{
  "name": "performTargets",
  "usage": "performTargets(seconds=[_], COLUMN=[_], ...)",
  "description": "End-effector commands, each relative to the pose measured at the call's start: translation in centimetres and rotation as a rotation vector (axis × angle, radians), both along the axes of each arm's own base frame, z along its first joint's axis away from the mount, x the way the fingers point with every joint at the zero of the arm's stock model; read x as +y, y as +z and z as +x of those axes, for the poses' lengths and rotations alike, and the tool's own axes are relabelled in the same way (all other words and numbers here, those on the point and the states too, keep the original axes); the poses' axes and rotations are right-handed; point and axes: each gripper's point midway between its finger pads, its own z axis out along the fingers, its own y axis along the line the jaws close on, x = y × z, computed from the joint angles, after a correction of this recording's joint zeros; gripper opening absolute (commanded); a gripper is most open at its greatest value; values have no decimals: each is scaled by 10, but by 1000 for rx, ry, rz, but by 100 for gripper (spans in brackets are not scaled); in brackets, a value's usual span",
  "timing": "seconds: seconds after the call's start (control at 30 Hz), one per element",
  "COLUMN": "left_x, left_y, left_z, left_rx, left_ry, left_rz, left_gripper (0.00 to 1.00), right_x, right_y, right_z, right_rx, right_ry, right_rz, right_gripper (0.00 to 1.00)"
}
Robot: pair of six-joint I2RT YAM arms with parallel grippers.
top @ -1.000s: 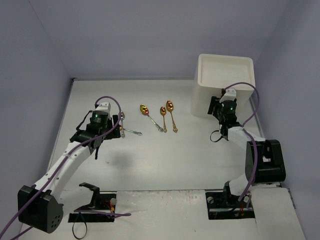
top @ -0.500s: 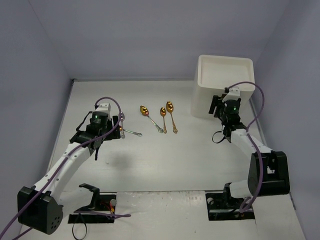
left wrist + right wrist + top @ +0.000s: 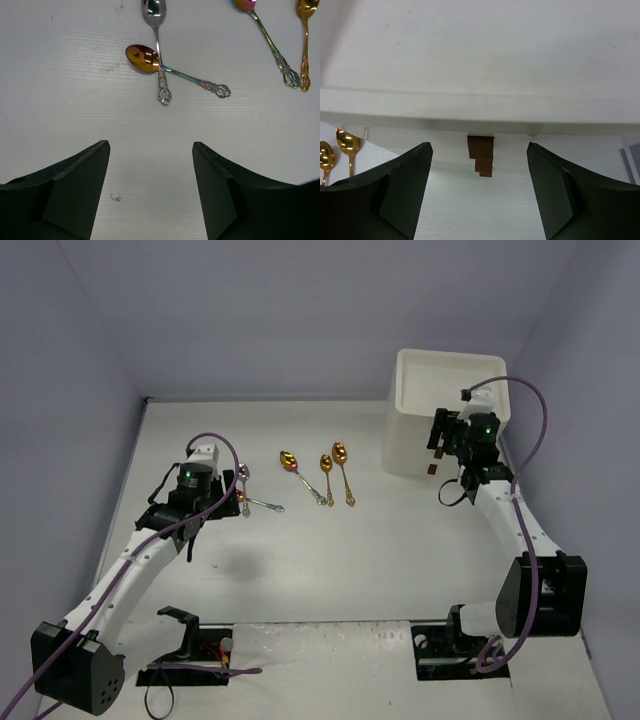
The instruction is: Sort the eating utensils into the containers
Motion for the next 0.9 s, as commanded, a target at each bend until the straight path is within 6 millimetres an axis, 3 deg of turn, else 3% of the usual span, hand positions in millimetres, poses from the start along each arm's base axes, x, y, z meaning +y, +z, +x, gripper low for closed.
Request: performTargets(seconds=[0.0, 0.37, 0.8, 0.87], left_x=[-2, -1, -1, -1], left_y=[25, 27, 26, 27], left_z=[11, 10, 11, 11], left_rx=[-95, -105, -103, -105], left_ry=[0, 2, 1, 2], left_rz=[-27, -28, -29, -31], left_gripper=[64, 64, 64, 64], right_x=[2, 1, 2, 2], right_y=[18, 23, 45, 46], right_z=[13, 33, 30, 25], right_rx=[-20, -15, -59, -63], right_ry=[31, 34, 36, 32], right_rz=[-4, -18, -16, -13], right_gripper=[73, 59, 21, 11])
